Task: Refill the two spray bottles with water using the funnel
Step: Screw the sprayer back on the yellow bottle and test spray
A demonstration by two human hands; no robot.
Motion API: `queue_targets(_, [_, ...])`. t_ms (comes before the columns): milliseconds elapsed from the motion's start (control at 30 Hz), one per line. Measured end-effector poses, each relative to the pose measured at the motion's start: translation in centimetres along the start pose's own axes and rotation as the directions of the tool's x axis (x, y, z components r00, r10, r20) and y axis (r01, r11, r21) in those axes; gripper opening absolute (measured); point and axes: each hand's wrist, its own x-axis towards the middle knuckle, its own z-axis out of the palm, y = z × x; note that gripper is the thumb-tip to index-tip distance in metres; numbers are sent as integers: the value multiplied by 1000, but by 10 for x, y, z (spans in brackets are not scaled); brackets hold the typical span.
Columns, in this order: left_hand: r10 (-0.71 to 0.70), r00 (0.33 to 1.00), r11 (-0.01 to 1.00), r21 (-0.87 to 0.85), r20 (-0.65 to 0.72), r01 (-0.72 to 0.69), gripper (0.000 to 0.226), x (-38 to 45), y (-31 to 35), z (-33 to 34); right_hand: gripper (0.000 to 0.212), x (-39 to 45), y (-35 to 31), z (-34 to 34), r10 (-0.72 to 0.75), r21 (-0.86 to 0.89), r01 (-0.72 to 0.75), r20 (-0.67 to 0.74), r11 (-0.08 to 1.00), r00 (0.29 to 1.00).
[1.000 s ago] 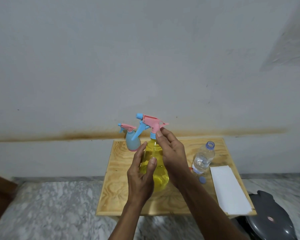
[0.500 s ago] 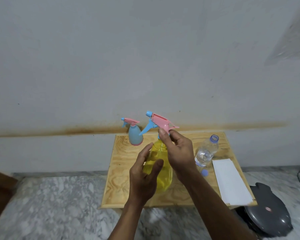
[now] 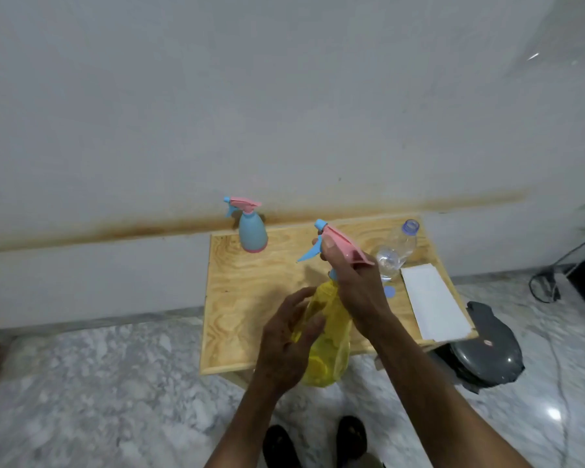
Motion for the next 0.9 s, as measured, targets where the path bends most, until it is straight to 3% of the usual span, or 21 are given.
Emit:
queue_targets(133, [-97,995,995,33,33,96,43,-20,-19,11,21,-9,30,3,109,-85,-120,-131,989,985])
queue_targets(367, [-195,976,975,85,-99,203,45,-59,-46,21,27,-27,75,10,205,-171,-247,-233,954,951])
queue_targets(733, [-322,907,934,68,-271,351,41,-141,-63,58,46,-73,126,-19,334,-305,-354,-116,884,935])
queue_targets(800, [-344,890,922,70,-300,380,34,-156,-65,65,47,-81,130,-28,349,-327,-351,-66,877,935])
queue_targets(900, [-350,878,915,80,-325,395,40,-174,-73,73,46,-93,136,-39,307,-420,-272,16,866,952])
